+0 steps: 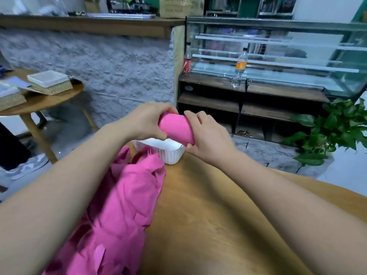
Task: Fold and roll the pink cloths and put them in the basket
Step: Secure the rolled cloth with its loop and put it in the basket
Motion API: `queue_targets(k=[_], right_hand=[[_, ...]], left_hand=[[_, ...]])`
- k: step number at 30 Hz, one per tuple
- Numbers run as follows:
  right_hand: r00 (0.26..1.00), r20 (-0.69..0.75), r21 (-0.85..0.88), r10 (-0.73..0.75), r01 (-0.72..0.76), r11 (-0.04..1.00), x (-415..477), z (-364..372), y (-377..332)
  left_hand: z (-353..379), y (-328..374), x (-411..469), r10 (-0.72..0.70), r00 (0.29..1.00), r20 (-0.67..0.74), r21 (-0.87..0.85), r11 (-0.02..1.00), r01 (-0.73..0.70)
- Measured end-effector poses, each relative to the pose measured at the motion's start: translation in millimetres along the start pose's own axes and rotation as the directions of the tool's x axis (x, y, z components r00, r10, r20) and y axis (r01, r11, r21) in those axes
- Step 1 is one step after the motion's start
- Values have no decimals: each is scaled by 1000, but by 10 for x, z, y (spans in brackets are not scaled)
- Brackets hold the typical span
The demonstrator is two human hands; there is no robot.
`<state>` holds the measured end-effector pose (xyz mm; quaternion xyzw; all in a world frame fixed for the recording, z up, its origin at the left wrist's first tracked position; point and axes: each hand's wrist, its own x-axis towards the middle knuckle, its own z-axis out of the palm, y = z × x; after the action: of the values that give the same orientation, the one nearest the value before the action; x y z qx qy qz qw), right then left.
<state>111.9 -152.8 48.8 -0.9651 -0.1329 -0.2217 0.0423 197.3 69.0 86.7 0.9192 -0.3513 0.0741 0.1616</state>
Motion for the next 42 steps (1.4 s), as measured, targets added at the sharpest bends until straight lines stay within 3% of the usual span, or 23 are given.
queue_targets(k=[9,18,21,24,27,30,35,42], right_hand=[[1000,13,82,1,-3,997,444,654,-117],[984,177,163,-13,-16,987,344,1069,-125],[975,218,107,-33,10,994,287,1135,-154],[965,260,102,-34,8,995,249,1162,-164],[947,321,67,-33,13,998,239,1151,-187],[953,300,45,-37,25,999,244,1160,-190],[941,339,36,-3,-10,999,279,1163,-211],[954,300,-13,27,-25,1000,182,1069,-368]], left_hand=[[210,-607,137,-10,1000,-12,82,997,11],[534,-916,106,-138,968,211,60,990,128],[609,-969,85,-171,928,331,107,984,143],[675,-991,43,-264,856,445,98,964,246],[751,-934,-3,-343,825,449,42,930,364],[764,-851,-30,-284,846,452,3,948,317],[658,-798,-50,-291,818,495,98,955,280],[567,-715,-136,-304,829,469,-16,936,353]])
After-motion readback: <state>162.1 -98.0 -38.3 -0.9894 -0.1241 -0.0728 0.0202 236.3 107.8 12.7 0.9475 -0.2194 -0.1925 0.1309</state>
